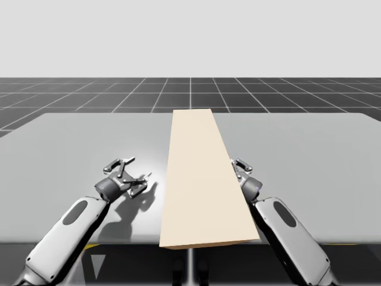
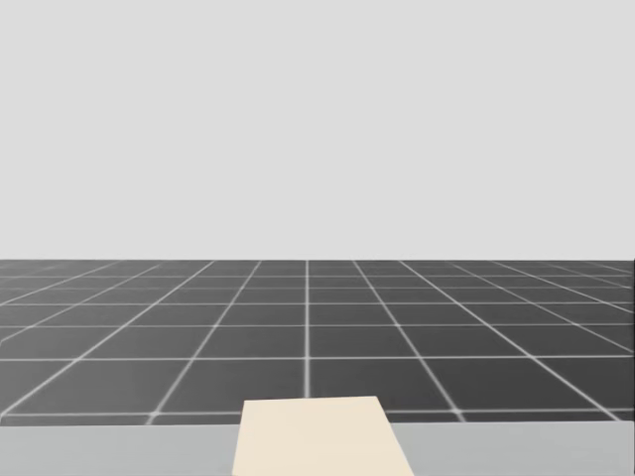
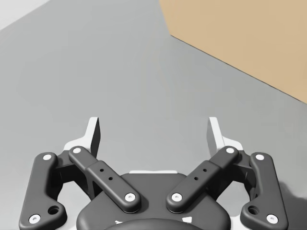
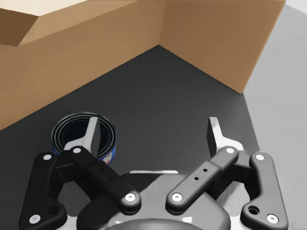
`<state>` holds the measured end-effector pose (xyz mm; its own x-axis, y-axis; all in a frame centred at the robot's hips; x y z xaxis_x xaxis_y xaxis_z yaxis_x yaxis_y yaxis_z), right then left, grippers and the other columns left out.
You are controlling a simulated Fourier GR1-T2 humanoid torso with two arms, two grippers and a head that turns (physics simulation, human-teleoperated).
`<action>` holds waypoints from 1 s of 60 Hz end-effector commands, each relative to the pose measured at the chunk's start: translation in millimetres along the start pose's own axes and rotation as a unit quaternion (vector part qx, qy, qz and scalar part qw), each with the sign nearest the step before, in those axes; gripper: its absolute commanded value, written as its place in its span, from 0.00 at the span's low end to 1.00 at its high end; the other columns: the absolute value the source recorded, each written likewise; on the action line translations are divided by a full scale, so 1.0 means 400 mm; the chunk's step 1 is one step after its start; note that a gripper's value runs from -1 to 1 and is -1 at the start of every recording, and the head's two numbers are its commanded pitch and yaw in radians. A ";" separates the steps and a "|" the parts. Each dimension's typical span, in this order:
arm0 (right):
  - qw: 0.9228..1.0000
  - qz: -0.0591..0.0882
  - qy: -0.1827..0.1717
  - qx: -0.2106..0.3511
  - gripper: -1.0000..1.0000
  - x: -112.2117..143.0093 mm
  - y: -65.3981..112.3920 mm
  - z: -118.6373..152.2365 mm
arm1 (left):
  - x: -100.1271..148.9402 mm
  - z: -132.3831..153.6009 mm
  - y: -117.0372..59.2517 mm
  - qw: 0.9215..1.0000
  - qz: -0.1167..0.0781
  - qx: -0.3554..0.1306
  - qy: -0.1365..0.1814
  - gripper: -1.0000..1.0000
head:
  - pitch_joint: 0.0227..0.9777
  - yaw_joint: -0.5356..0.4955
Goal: Retrieve the object from inside the box.
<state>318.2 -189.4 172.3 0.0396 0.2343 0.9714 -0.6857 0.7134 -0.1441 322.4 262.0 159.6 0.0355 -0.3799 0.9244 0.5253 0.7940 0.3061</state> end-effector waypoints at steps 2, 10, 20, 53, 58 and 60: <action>0.998 -0.013 -0.006 0.055 0.00 -0.010 0.072 -0.007 | 0.005 -0.003 -0.054 0.999 -0.022 -0.038 -0.007 0.00 | 0.08 0.50; 0.998 -0.012 -0.026 0.064 0.00 -0.020 0.098 -0.001 | -0.001 -0.009 -0.063 0.999 -0.029 -0.043 -0.001 0.00 | 0.08 0.48; 0.997 -0.014 -0.037 0.063 0.00 -0.056 0.110 -0.019 | -0.005 -0.012 -0.067 0.998 -0.033 -0.045 0.001 0.00 | 0.08 0.47; 0.994 -0.035 0.005 0.103 0.00 -0.144 0.120 -0.186 | -0.007 -0.013 -0.070 0.998 -0.049 -0.044 0.004 0.00 | 0.13 0.44; 0.994 -0.038 0.026 0.102 0.00 -0.160 0.120 -0.198 | -0.006 -0.011 -0.071 0.998 -0.053 -0.044 0.004 0.00 | 0.14 0.44; 0.994 -0.040 0.031 0.099 0.00 -0.167 0.120 -0.204 | -0.007 -0.011 -0.072 0.998 -0.054 -0.045 0.004 0.00 | 0.14 0.44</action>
<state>339.1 -125.7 106.8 0.0765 0.1969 0.9774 -0.8082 0.5864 -0.0549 311.4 238.4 147.8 -0.0121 -0.4570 0.8894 0.5987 0.7091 0.3725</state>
